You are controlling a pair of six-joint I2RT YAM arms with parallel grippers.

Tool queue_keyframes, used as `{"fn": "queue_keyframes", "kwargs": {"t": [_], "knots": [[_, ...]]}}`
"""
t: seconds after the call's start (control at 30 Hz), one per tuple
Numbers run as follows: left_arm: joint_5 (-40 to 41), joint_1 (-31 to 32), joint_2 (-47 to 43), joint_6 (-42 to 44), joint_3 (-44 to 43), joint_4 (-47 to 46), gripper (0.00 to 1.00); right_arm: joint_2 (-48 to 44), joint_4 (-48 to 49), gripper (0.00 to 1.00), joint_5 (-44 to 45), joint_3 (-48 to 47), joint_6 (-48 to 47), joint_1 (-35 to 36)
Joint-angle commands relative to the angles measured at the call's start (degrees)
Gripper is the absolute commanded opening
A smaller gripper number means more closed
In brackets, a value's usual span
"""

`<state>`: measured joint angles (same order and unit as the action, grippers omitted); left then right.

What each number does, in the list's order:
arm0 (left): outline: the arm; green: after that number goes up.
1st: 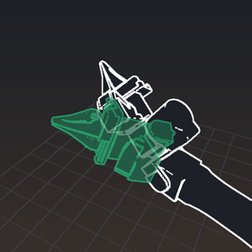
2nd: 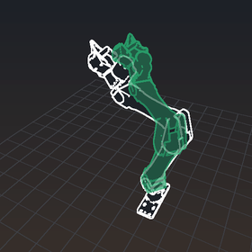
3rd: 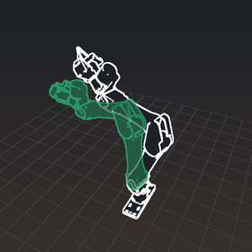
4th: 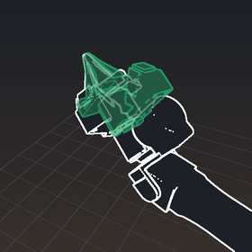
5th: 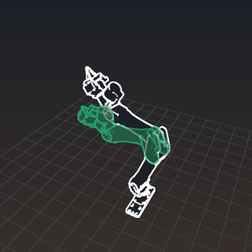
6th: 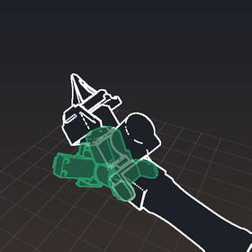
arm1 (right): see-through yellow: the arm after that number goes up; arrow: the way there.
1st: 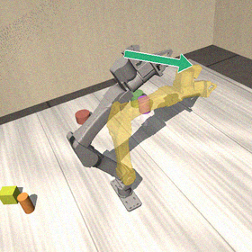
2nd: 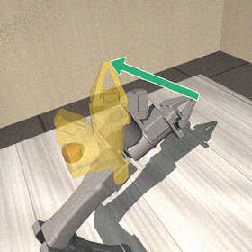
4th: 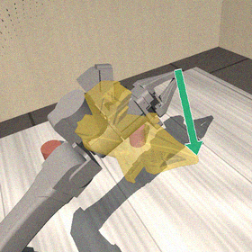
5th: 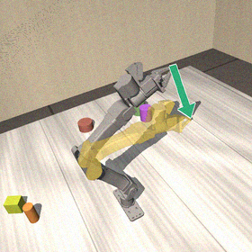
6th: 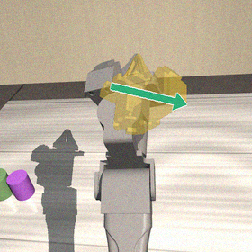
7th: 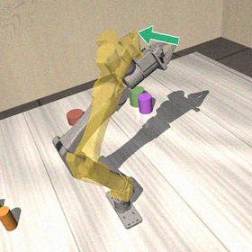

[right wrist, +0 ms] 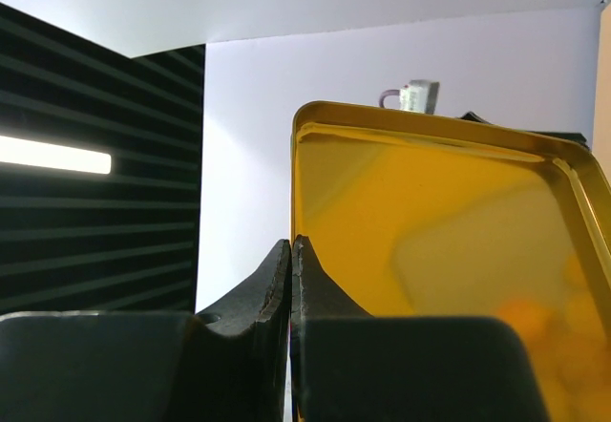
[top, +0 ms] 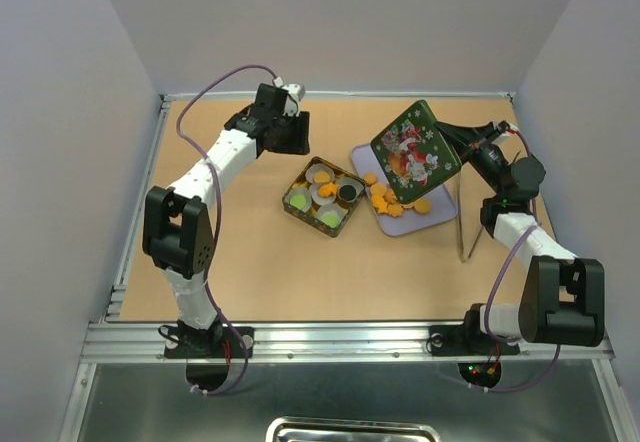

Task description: Pack the cookies

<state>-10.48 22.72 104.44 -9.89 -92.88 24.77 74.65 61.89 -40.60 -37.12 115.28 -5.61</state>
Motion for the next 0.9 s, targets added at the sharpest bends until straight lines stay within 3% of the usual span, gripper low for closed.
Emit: {"fn": "queue_keyframes", "kwargs": {"t": [0.0,0.23,0.57,0.67,0.87], "knots": [[4.5,1.1,-0.9,4.79,5.95,3.35,0.61,-1.26,3.85,0.01,-0.18,-2.43,26.57,-0.37],[4.42,1.01,-1.61,3.91,13.42,-0.42,0.61,-3.63,3.68,0.0,-0.01,-0.32,27.1,-0.37],[4.94,1.01,3.04,3.65,11.06,-3.07,0.58,-6.1,3.33,0.0,-0.09,1.79,27.54,-0.37],[4.68,1.01,5.41,3.91,9.74,-2.8,0.48,-6.45,3.24,0.0,-0.09,2.14,27.62,-0.37],[5.56,1.01,6.65,1.55,9.38,-3.85,0.41,-7.06,3.06,0.0,-0.09,2.67,27.36,-0.37]]}}
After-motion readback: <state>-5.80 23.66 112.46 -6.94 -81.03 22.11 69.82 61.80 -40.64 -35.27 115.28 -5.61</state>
